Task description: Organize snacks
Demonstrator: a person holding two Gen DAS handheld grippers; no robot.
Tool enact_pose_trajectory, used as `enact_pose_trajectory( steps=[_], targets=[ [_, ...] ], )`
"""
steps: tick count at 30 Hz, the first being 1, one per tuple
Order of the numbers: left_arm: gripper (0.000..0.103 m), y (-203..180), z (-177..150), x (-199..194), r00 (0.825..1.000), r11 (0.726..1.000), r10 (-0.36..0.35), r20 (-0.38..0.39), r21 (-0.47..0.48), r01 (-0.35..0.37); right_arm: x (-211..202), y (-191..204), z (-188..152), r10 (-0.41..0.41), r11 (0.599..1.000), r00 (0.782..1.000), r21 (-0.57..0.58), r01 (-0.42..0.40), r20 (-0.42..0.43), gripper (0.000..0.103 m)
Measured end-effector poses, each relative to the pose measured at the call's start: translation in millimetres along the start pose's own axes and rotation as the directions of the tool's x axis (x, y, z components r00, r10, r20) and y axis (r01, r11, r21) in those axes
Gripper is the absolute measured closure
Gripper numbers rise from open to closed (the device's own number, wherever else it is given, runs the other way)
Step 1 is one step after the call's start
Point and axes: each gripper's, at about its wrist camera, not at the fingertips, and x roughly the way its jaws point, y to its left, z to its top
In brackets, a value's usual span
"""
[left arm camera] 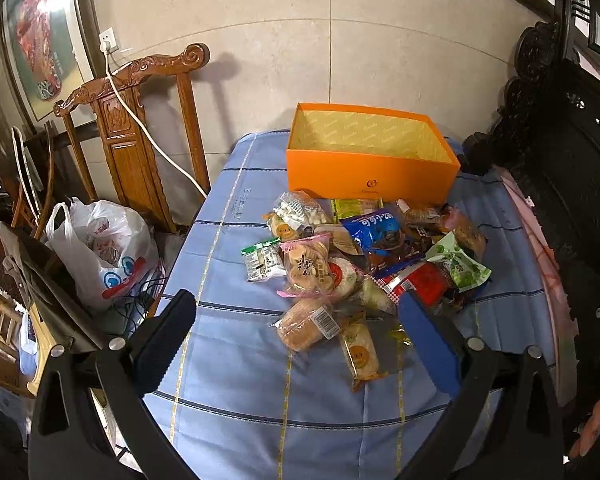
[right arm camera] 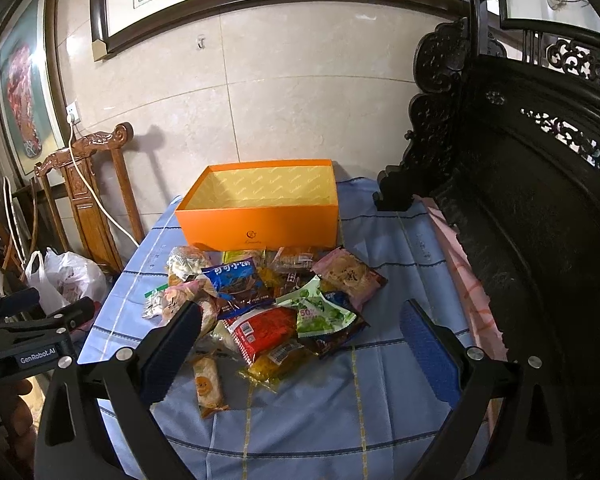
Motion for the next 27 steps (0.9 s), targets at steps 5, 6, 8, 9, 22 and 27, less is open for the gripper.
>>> enact_pose_trajectory(
  steps=[5,6,8,9,22,27],
  targets=[
    [0.004,2,0,2,1.000,1.000,-0.001,-0.007,-0.002,0.001,0,0,-1,0.002,1.000,1.000,-0.004,-0.002,-0.001,0.003],
    [0.004,2,0,2,1.000,1.000,-0.001,-0.007,-0.001,0.001,0,1,-1,0.002,1.000,1.000,-0.006,-0.002,-0.001,0.004],
    [0.004,2,0,2,1.000,1.000,-0.002,-0.007,-0.002,0.002,0,2,-1,0.000,1.000,1.000,-0.007,0.000,-0.001,0.004],
    [0.004,2,0,2,1.000,1.000,-0.002,-0.007,-0.003,0.002,1,2,-1,-0.001,1.000,1.000,-0.007,0.001,-0.001,0.004],
    [0.004,3,-3,10,1.000,1.000,-0.009,-0.022,-0.004,0.009,3,4,-1,-0.001,1.000,1.000,-0.007,0.001,-0.009,0.003],
    [0.004,3,-2,25,0.999,0.999,-0.036,-0.034,0.011,0.037,12,5,-3,0.004,1.000,0.999,-0.011,-0.004,-0.034,0.004]
  ],
)
